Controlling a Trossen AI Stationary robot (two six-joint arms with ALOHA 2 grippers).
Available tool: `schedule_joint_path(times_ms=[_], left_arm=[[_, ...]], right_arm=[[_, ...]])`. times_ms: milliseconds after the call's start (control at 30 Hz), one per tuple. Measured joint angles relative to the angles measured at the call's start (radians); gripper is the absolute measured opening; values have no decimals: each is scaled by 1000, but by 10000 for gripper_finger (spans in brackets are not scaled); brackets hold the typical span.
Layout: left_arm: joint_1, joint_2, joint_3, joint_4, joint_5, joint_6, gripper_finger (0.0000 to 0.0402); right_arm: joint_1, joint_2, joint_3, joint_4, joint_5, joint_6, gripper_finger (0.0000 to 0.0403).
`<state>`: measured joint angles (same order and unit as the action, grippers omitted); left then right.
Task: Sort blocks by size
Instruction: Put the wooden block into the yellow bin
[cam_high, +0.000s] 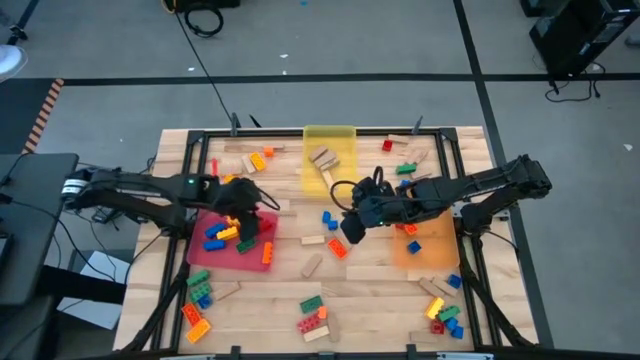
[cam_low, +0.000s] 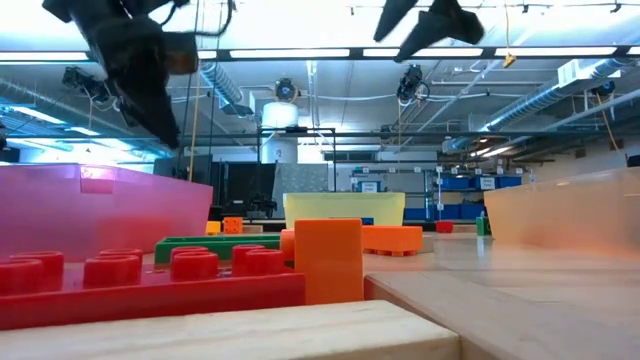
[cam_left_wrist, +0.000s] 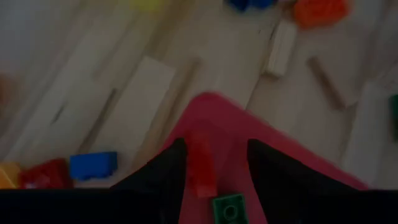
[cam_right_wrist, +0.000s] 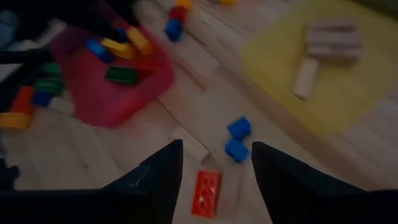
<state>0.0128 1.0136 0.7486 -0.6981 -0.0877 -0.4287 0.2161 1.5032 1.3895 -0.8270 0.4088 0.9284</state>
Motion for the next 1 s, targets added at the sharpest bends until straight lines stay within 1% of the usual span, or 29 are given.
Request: schedule_joint_path(times_ms=[167,333,467,567,700,767,933,1000], left_arm=[[0,-89,0,-1,-19,9,177],[0,-115,0,0,-19,30,177],[0,-115,0,0,-27,68,177],[0,-115,0,0,-59,89,177],[0,-115,0,9,-67,135,177],[0,-114,0,19,-67,149,177],[0,-114,0,41,-67,166,177],[0,-114,0,53,-67,166,177]], right_arm=[[12,0,0,-116,-1,200,205],[57,0,0,-251,-41,443,204],[129,0,0,-352,-93,637,200],[200,0,0,-417,-110,791,196],[296,8,0,-473,-126,961,190],[343,23,0,-491,-170,1018,188],[455,99,0,-495,-360,1110,187],[498,133,0,-487,-402,1142,187]])
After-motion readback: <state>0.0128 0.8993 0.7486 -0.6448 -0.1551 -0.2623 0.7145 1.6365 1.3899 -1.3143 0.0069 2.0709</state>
